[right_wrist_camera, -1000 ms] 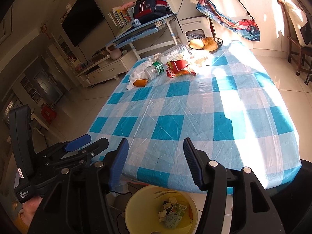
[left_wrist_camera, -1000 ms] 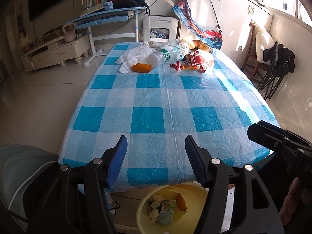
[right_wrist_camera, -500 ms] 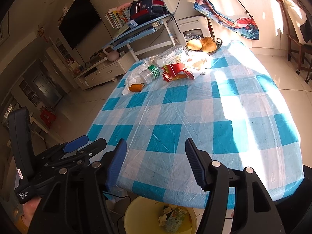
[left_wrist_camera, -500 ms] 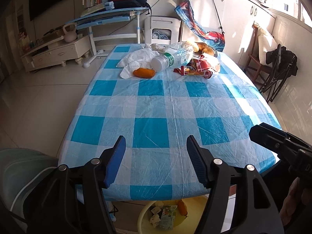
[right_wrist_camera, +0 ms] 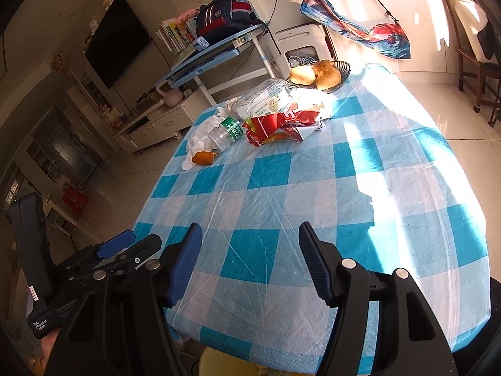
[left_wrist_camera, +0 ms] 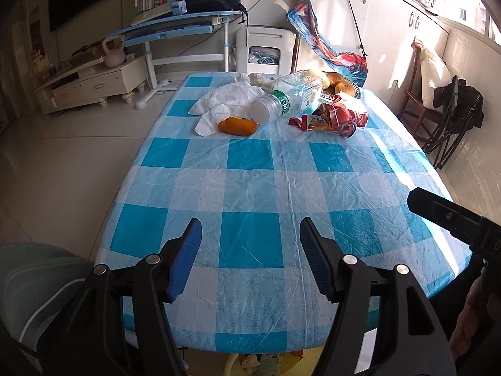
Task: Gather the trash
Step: 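Lower the right gripper onto the red chip bag beside the plastic bottle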
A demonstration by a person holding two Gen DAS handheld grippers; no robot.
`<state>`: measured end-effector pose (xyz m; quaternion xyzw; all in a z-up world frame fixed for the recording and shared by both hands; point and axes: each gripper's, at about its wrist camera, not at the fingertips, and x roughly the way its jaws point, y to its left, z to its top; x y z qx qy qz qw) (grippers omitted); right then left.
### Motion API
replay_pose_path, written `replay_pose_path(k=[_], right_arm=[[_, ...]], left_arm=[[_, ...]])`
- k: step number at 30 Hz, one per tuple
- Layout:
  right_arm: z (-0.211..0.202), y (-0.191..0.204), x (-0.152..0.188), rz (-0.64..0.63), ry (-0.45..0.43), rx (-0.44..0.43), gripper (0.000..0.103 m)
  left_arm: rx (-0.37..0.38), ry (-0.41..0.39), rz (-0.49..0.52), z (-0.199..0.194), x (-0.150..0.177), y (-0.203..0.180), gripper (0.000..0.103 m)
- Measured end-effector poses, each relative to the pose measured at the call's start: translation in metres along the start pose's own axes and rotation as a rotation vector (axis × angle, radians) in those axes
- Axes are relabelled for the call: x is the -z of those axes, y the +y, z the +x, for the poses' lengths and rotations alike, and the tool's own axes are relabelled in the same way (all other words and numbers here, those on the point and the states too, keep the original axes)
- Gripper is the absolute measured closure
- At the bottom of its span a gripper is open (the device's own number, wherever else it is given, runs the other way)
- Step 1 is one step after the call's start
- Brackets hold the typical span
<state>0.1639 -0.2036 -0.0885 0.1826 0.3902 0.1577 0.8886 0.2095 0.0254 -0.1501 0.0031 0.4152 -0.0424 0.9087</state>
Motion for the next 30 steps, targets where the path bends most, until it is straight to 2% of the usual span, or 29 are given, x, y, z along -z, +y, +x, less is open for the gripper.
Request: replay_pose_path(k=[30], right_arm=[[0.057, -0.048, -0.062, 0.161, -0.007, -0.026, 0.041]], left_arm=[[-0.048, 0.0, -0.06, 0.07, -0.059, 0.022, 0.04]])
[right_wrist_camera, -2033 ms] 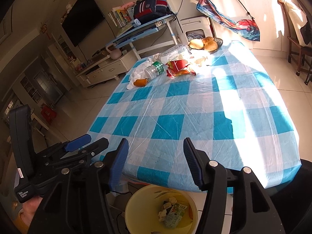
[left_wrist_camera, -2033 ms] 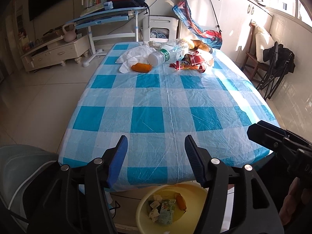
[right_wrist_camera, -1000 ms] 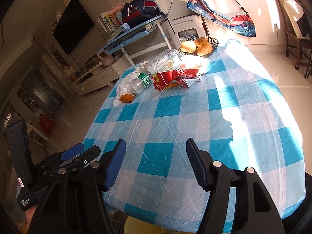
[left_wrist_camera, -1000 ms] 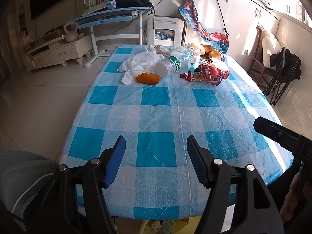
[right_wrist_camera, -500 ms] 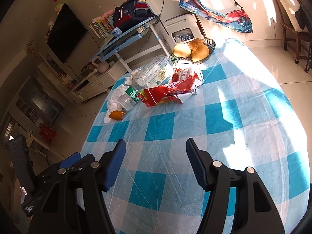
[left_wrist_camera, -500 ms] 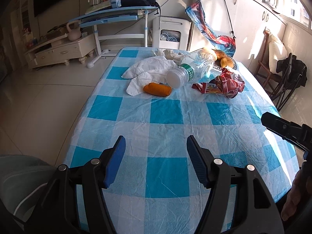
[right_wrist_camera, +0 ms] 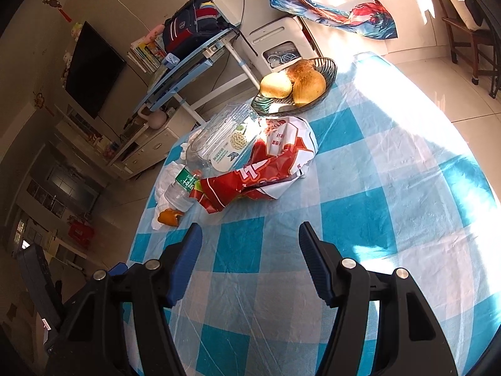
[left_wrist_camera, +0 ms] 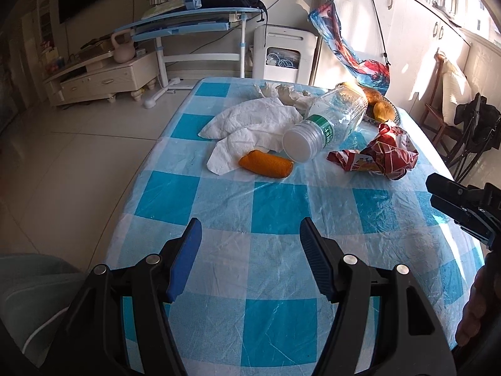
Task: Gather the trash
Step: 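Lower the right gripper onto the red chip bag beside the plastic bottle, then close the right gripper on the red chip bag and lift it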
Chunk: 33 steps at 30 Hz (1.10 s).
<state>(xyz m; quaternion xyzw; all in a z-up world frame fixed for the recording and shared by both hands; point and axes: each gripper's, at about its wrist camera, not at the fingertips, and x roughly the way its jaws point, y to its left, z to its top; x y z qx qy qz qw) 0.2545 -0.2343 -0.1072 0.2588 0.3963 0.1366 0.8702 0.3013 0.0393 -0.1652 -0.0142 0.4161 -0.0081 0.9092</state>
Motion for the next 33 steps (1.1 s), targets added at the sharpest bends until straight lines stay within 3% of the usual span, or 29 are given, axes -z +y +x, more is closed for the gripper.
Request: replay_pose_path(k=[9, 24, 26, 28, 33], right_arm=[[0.018, -0.012, -0.018, 0.078, 0.0, -0.028, 0.039], [0.036, -0.024, -0.029, 0.109, 0.028, -0.041, 0.039], [0.035, -0.025, -0.028, 0.104, 0.032, -0.046, 0.045], [0.038, -0.027, -0.028, 0.107, 0.055, -0.061, 0.058], [0.03, -0.029, -0.018, 0.077, 0.067, -0.074, 0.068]], left_arm=[[-0.021, -0.027, -0.045, 0.016, -0.029, 0.0, 0.04], [-0.054, 0.025, -0.117, 0.072, -0.06, 0.001, 0.04], [-0.05, 0.036, -0.109, 0.078, -0.06, -0.001, 0.04], [-0.05, 0.037, -0.1, 0.079, -0.059, -0.004, 0.04], [-0.024, 0.035, -0.086, 0.074, -0.052, -0.006, 0.043]])
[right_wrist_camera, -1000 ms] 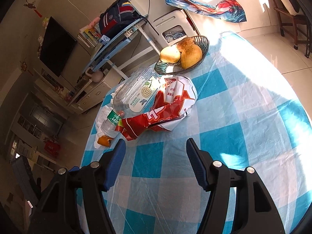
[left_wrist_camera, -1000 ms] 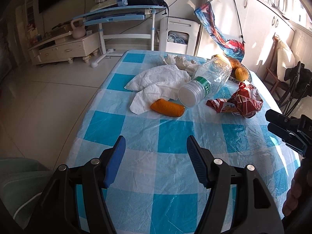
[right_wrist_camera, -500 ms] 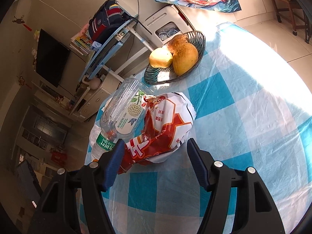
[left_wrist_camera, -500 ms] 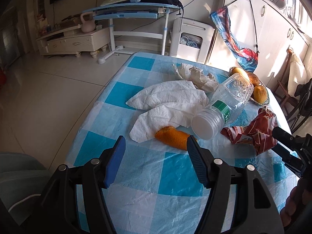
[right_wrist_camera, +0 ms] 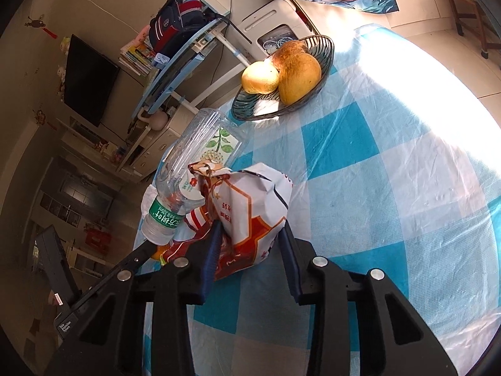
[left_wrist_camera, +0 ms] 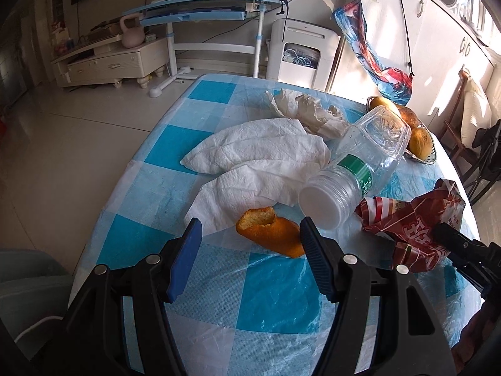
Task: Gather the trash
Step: 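Close the right gripper on the red chip bag and lift it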
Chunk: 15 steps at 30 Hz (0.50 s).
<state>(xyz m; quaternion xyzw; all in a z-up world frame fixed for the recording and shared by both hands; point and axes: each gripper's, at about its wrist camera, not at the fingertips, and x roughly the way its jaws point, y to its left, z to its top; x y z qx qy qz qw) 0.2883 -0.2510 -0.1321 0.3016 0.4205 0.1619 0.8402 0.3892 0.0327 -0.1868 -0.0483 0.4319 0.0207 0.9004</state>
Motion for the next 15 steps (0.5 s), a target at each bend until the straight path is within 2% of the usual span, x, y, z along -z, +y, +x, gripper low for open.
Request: replay_pose_path(k=[4, 5, 7, 9, 15], right_arm=[[-0.011, 0.001, 0.011, -0.028, 0.002, -0.004, 0.072], [-0.014, 0.002, 0.015, -0.039, 0.001, -0.004, 0.072], [-0.021, 0.004, 0.023, -0.055, 0.004, -0.005, 0.073], [-0.027, 0.004, 0.03, -0.063, 0.006, -0.006, 0.073], [-0.04, 0.0, 0.045, -0.061, 0.014, -0.011, 0.073]], left_arm=[[0.036, 0.002, 0.009, -0.007, 0.005, 0.001, 0.068], [0.043, 0.005, 0.012, -0.009, 0.006, 0.001, 0.07], [0.047, 0.006, 0.026, -0.013, 0.008, 0.0, 0.08], [0.066, 0.017, 0.025, -0.016, 0.01, 0.002, 0.086], [0.107, 0.06, -0.003, -0.017, 0.018, 0.016, 0.086]])
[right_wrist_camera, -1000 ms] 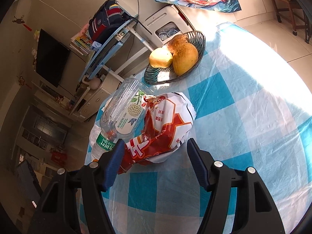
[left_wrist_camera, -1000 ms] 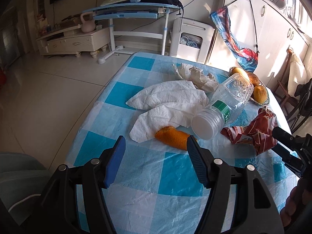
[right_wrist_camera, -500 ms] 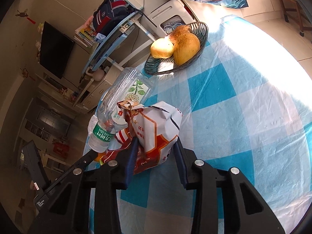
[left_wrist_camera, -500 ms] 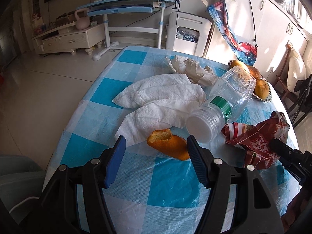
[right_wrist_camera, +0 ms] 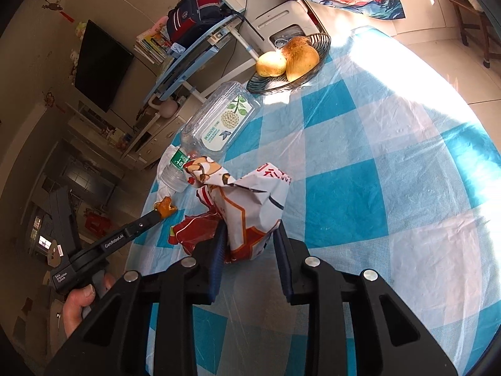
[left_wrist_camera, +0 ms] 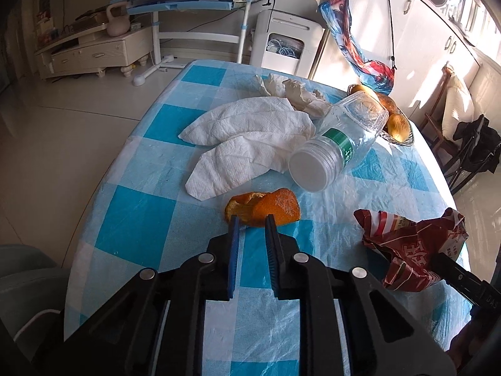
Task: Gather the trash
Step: 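Close the right gripper on the red chip bag and lift it, then grasp the orange peel with the left gripper while the right gripper holds the chip bag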
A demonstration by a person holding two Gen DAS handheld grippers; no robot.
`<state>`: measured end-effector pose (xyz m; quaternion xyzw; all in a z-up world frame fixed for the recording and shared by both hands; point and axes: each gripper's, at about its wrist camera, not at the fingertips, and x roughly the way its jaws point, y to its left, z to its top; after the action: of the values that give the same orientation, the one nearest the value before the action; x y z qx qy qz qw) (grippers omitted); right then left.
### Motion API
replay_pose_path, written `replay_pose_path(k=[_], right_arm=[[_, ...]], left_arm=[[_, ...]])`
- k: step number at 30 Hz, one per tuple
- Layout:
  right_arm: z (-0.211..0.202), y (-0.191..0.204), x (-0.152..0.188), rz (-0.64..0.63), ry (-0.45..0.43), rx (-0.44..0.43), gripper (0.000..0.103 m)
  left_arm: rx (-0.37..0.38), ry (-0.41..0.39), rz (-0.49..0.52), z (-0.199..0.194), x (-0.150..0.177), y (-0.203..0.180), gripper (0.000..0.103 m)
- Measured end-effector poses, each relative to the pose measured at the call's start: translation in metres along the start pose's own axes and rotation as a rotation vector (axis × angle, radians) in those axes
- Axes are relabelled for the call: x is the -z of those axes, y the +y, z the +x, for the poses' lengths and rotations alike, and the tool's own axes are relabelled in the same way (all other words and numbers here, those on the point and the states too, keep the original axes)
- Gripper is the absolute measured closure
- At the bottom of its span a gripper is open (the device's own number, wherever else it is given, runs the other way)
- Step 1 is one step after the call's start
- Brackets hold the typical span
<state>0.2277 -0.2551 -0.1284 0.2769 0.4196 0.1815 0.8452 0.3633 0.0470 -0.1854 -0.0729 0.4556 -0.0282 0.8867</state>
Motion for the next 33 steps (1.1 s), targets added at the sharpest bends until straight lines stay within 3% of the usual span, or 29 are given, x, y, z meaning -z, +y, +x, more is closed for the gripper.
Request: replay_pose_path(k=[3, 5, 7, 12, 14, 16, 19, 28, 33], right_arm=[[-0.001, -0.001, 0.002, -0.001, 0.004, 0.0, 0.073], [-0.001, -0.003, 0.001, 0.003, 0.006, 0.001, 0.073], [0.001, -0.003, -0.001, 0.005, 0.007, 0.002, 0.072], [0.003, -0.002, 0.0, 0.008, 0.01, 0.006, 0.072], [0.003, -0.002, 0.001, 0.006, 0.012, 0.009, 0.072], [0.004, -0.001, 0.001, 0.0, 0.014, 0.014, 0.072], [0.004, 0.002, 0.001, -0.014, 0.013, 0.023, 0.072], [-0.015, 0.014, 0.024, -0.004, -0.02, 0.005, 0.073], [-0.027, 0.019, 0.033, -0.008, -0.03, 0.002, 0.073]], left_arm=[[-0.001, -0.011, -0.025, -0.003, -0.004, 0.006, 0.084], [-0.006, -0.019, -0.025, -0.003, -0.008, 0.006, 0.073], [-0.024, -0.03, -0.004, 0.0, -0.013, 0.003, 0.056], [-0.038, -0.022, 0.048, 0.01, -0.015, -0.004, 0.052], [-0.02, -0.024, 0.071, 0.008, -0.013, -0.009, 0.067], [-0.018, -0.022, 0.09, 0.006, -0.008, -0.014, 0.088], [0.005, -0.025, 0.081, -0.002, -0.001, -0.014, 0.102], [0.061, -0.074, 0.032, -0.051, 0.027, 0.001, 0.102], [0.056, -0.067, 0.085, -0.054, 0.024, -0.001, 0.099]])
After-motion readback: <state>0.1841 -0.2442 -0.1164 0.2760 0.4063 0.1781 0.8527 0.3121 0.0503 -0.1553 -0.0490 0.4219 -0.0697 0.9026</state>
